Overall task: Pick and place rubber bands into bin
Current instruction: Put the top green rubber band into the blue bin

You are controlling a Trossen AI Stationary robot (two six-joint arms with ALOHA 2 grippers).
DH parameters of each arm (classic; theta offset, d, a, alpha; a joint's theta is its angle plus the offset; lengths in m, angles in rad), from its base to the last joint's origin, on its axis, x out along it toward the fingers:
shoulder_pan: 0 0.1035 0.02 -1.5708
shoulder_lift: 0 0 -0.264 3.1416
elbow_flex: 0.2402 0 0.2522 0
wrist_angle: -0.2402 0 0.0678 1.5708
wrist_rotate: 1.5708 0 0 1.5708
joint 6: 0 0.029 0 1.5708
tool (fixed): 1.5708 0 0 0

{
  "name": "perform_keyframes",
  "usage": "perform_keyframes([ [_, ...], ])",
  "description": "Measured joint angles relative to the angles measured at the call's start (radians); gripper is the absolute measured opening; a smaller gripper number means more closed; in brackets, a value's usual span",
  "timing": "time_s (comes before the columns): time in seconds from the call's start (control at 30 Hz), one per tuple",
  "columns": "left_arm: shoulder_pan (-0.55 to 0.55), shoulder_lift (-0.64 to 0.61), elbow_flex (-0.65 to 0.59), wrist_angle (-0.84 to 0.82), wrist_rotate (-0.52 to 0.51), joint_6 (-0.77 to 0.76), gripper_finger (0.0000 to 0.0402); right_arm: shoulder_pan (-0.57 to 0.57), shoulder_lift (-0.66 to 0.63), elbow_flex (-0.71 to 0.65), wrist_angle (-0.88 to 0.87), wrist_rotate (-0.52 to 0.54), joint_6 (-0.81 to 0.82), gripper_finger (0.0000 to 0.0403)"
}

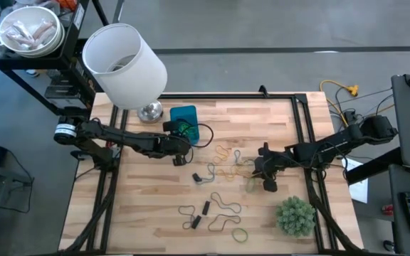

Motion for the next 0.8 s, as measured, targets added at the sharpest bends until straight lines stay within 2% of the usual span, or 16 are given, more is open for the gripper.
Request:
perform_keyframes([
  [0.33, 0.0, 0.0, 0.0, 0.0, 0.0, 0.0, 0.0092, 0.0, 0.007, -0.006, 0.024, 0.0, 0.002, 0.0059],
  [0.63, 0.0, 0.0, 0.0, -0.012, 0.0, -0.016, 0.0092, 0.017, 0.185, 0.014, 0.107, 0.001, 0.022, 0.0061],
  [0.8, 0.001, 0.0, 0.0, -0.013, 0.0, -0.021, 0.0092, 0.018, 0.217, 0.034, 0.102, 0.018, 0.024, 0.0052],
])
